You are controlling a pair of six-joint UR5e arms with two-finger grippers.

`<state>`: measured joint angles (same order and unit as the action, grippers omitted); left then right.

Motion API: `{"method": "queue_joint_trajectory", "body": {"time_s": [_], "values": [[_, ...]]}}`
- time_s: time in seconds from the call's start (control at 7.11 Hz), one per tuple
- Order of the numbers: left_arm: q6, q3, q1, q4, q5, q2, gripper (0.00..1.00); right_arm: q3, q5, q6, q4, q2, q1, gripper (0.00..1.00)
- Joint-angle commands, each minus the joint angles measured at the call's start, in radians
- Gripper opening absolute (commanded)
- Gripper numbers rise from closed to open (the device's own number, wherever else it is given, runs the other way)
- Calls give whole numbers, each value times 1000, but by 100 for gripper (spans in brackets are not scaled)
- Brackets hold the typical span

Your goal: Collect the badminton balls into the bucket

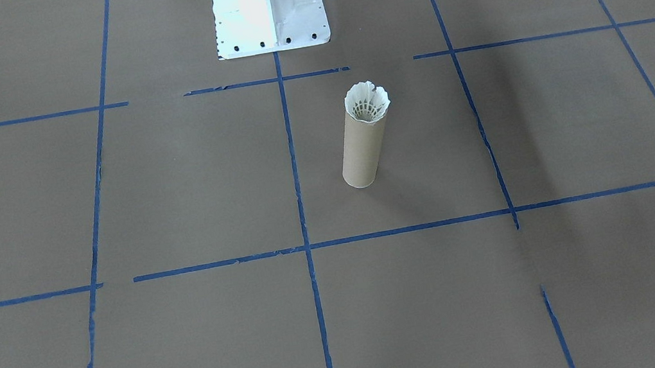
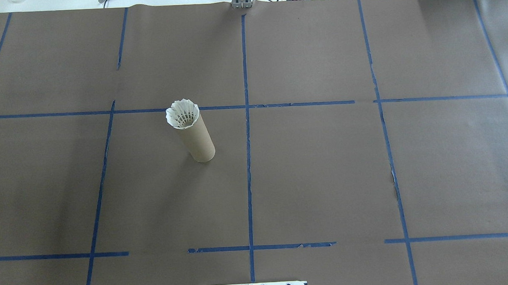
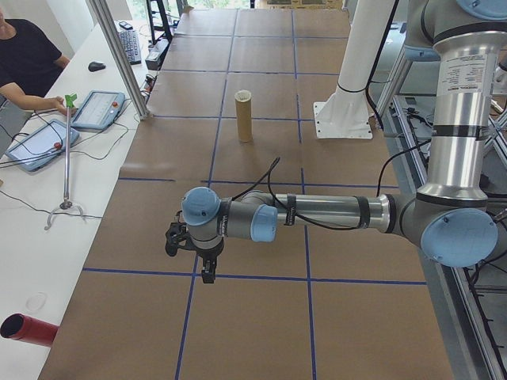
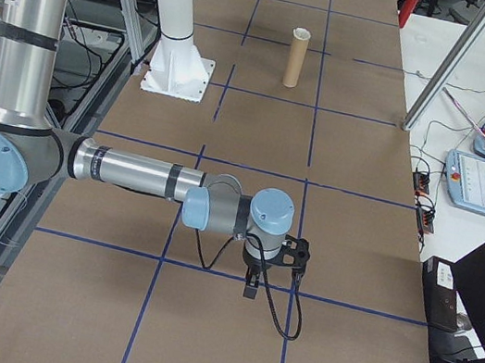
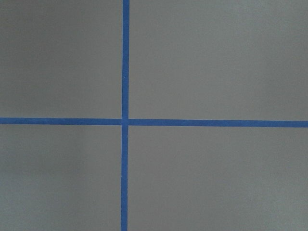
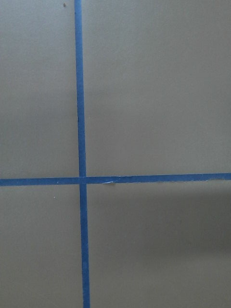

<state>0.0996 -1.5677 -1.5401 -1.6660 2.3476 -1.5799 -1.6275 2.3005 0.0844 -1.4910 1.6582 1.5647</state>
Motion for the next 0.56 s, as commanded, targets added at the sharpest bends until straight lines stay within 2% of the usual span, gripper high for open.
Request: {"method": "queue_joint_trajectory", "body": {"time_s": [0.0, 0.42], "values": [[0, 0, -2, 0, 1, -2, 100, 0, -1, 0, 0, 0, 0, 100], [0, 0, -2, 0, -1, -8, 100, 0, 0, 0, 0, 0, 0, 100]]}}
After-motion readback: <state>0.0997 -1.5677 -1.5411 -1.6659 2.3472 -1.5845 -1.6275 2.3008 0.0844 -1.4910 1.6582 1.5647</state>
